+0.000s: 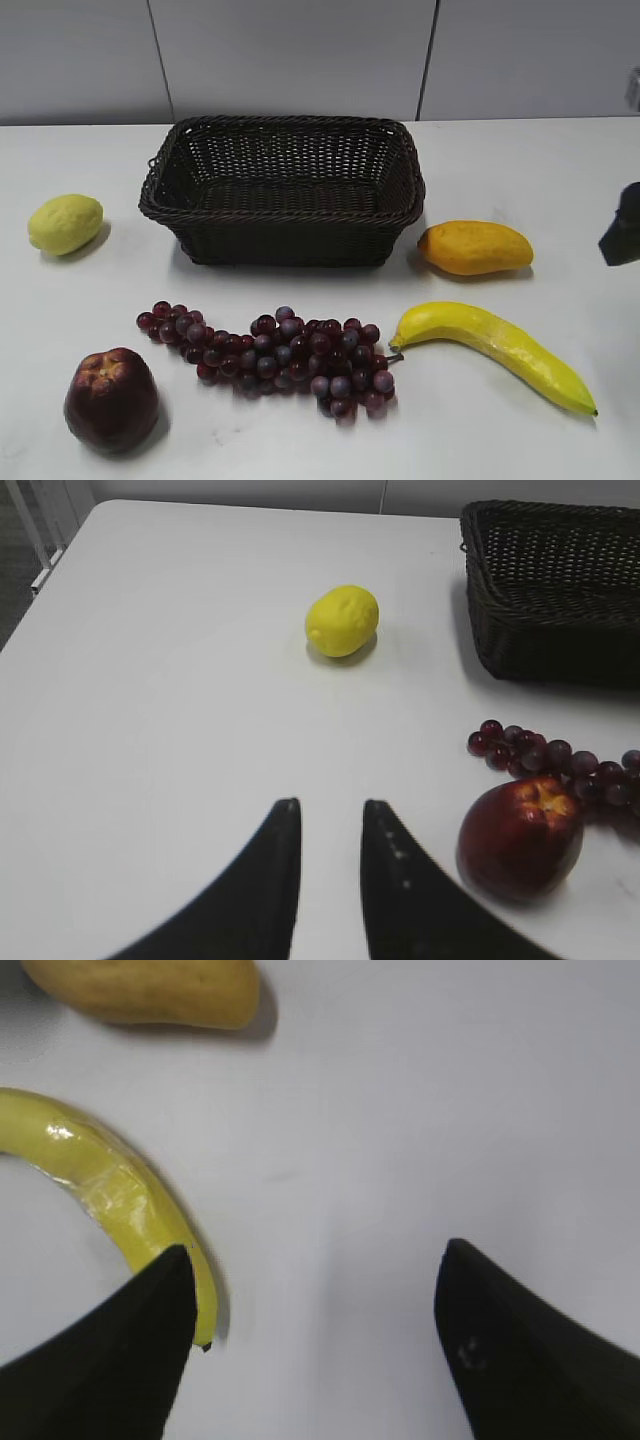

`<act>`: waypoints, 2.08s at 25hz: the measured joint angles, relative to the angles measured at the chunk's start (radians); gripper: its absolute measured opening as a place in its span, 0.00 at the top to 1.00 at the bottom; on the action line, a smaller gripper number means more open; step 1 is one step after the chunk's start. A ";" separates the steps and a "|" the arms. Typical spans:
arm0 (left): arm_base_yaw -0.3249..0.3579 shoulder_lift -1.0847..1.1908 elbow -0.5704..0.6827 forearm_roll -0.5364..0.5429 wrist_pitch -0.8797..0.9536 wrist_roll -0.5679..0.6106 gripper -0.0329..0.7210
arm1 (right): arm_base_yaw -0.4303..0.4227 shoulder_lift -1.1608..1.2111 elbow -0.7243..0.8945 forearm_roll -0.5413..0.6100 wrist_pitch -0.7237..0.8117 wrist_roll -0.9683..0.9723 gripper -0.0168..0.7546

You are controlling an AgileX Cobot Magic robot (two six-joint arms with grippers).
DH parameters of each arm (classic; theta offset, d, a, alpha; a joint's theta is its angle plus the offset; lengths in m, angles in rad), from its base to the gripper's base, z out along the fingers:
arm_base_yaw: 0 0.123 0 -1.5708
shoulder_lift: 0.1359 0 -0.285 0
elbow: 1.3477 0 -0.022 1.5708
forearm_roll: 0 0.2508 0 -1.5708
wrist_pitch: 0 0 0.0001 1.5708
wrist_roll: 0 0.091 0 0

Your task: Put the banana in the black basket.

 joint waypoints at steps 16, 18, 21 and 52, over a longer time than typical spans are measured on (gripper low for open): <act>0.000 0.000 0.000 0.000 0.000 0.000 0.69 | 0.272 0.353 -0.034 -0.089 -0.127 -0.006 0.13; 0.000 0.000 0.000 0.000 0.000 0.000 0.69 | 0.272 0.397 -0.046 -0.109 -0.129 -0.006 0.13; 0.000 0.000 0.000 0.000 0.000 0.000 0.69 | 0.272 0.449 -0.074 -0.118 -0.134 -0.006 0.13; 0.000 0.000 0.000 0.000 0.000 0.000 0.69 | 0.272 0.487 -0.101 -0.045 -0.095 -0.071 0.52</act>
